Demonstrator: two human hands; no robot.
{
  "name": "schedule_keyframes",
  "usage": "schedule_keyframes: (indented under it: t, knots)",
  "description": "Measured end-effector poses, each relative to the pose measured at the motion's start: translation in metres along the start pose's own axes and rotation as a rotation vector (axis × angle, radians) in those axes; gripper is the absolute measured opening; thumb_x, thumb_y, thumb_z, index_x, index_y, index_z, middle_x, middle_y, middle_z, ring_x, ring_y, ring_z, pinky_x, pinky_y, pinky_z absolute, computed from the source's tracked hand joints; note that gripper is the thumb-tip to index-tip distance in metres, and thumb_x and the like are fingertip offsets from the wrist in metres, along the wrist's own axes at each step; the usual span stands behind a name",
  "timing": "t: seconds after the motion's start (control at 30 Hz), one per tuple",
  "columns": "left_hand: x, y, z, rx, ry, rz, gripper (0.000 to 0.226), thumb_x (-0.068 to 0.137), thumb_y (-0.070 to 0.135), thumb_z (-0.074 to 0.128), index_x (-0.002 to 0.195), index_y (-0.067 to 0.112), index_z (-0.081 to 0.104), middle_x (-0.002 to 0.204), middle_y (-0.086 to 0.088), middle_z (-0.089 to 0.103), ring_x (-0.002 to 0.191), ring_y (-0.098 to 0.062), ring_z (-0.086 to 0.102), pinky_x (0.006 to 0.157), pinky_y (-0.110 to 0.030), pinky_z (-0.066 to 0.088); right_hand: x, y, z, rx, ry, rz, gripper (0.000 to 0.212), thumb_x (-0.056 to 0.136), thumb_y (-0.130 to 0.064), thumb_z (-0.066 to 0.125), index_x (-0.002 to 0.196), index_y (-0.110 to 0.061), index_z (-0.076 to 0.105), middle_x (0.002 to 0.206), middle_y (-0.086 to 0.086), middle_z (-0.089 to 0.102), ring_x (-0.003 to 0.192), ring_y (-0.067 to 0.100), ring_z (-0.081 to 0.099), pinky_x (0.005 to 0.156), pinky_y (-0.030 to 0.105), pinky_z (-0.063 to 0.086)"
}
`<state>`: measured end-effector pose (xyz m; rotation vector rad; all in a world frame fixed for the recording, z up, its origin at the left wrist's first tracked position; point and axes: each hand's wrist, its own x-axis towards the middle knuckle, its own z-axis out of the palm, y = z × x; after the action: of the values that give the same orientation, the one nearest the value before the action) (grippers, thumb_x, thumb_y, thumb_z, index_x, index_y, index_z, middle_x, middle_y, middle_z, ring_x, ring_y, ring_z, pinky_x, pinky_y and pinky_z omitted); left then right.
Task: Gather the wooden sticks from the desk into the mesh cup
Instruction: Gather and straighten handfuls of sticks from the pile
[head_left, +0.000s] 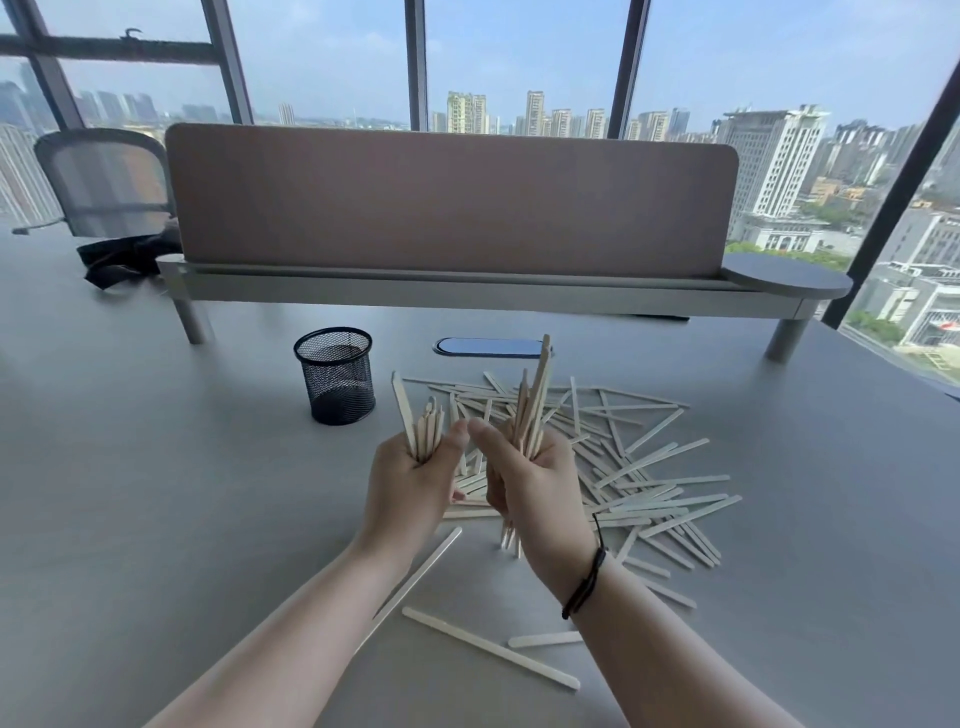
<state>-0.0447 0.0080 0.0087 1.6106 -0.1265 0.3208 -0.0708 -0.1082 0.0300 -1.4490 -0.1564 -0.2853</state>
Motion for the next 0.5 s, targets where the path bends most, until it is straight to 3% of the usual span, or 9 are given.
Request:
schedule_keyframes:
  t: [0.17, 0.23, 0.33, 0.4, 0.5]
  knots:
    - [0.0006, -0.0042, -0.0016, 0.040, 0.035, 0.046, 0.053, 0.096, 0.023, 0.064, 0.046, 0.017, 0.049, 0.043, -0.008, 0.045, 0.043, -0.019, 0.045, 0.047, -0.025, 0.043, -0.0023, 0.0094, -0.0012, -0.069, 0.024, 0.003, 0.052, 0.089, -0.021, 0.070, 0.049, -0.012, 0.038, 0.047, 0.012, 0.037, 0.047, 0.022, 0.034, 0.050, 0.035, 0.027]
    - [0.0013, -0.0048, -0.0021, 0.057, 0.031, 0.056, 0.053, 0.096, 0.024, 0.065, 0.047, 0.009, 0.050, 0.041, -0.008, 0.048, 0.041, -0.018, 0.046, 0.046, -0.026, 0.040, -0.0026, 0.0112, -0.0017, -0.103, 0.030, -0.012, 0.053, 0.092, -0.017, 0.067, 0.051, -0.003, 0.037, 0.047, 0.014, 0.039, 0.047, 0.022, 0.037, 0.050, 0.034, 0.030]
    - [0.0014, -0.0033, -0.0026, 0.040, 0.033, 0.051, 0.053, 0.095, 0.023, 0.067, 0.049, 0.003, 0.050, 0.041, -0.017, 0.049, 0.039, -0.020, 0.046, 0.046, -0.025, 0.041, -0.0054, 0.0094, -0.0014, -0.132, 0.020, -0.030, 0.058, 0.094, -0.022, 0.066, 0.059, 0.013, 0.035, 0.048, 0.029, 0.037, 0.043, 0.031, 0.032, 0.046, 0.038, 0.028]
    - [0.0018, -0.0028, -0.0035, 0.036, 0.033, 0.067, 0.055, 0.095, 0.023, 0.068, 0.047, 0.003, 0.048, 0.042, -0.021, 0.048, 0.039, -0.023, 0.045, 0.045, -0.027, 0.041, -0.0064, 0.0078, -0.0001, -0.145, 0.018, -0.048, 0.062, 0.093, -0.027, 0.066, 0.059, 0.013, 0.034, 0.051, 0.034, 0.035, 0.046, 0.043, 0.031, 0.046, 0.045, 0.026]
    - [0.0018, -0.0006, -0.0055, 0.042, 0.028, 0.096, 0.055, 0.094, 0.022, 0.069, 0.049, 0.002, 0.045, 0.041, -0.022, 0.046, 0.037, -0.023, 0.044, 0.043, -0.027, 0.038, -0.0056, 0.0057, 0.0019, -0.169, 0.032, -0.076, 0.068, 0.089, -0.038, 0.065, 0.058, 0.012, 0.032, 0.050, 0.033, 0.034, 0.047, 0.045, 0.033, 0.047, 0.046, 0.030]
